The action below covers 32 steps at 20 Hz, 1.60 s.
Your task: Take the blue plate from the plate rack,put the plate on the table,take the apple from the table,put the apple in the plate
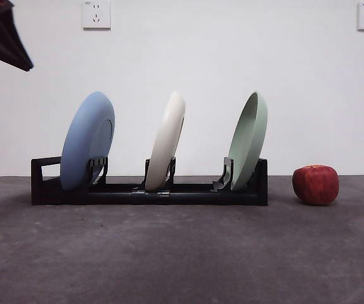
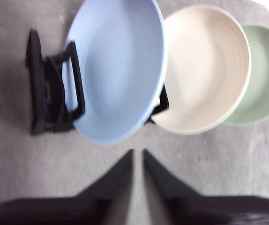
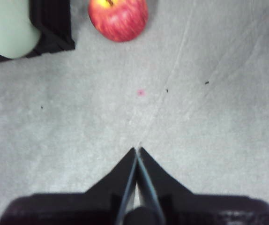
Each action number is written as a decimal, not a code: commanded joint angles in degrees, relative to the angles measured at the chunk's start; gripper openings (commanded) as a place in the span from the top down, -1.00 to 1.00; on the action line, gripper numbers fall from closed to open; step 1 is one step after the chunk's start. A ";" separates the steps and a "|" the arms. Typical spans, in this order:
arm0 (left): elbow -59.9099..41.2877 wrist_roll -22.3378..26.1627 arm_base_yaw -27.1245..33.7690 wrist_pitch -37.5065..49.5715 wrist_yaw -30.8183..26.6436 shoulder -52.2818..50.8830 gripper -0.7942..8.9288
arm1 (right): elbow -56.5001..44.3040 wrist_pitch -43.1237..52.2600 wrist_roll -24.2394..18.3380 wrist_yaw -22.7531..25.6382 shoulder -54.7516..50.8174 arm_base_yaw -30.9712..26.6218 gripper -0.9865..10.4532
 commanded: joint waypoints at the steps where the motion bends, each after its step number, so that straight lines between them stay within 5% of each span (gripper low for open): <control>1: 5.20 -0.39 -0.46 -1.27 2.14 4.98 0.45 | 0.42 0.26 0.22 -0.20 0.48 0.04 0.82; 4: 12.17 -2.29 -1.31 -1.68 7.37 11.93 0.35 | 0.42 0.20 0.37 -0.20 0.57 0.04 0.82; 11: 25.51 -4.57 -4.37 -2.78 7.32 23.74 0.25 | 0.42 -0.81 0.70 -0.20 0.57 0.07 0.82; 20: 27.39 -5.07 -7.91 -1.16 4.44 28.02 0.28 | 0.42 -1.95 2.14 -0.17 0.57 0.07 0.82; 25: 27.39 -4.83 -8.68 -0.39 2.62 28.06 0.85 | 0.42 -3.34 2.14 -0.15 0.57 0.07 0.82; 32: 27.39 -4.83 -8.66 -0.81 3.30 28.06 0.85 | 0.42 -4.37 2.14 -0.13 0.57 0.07 0.82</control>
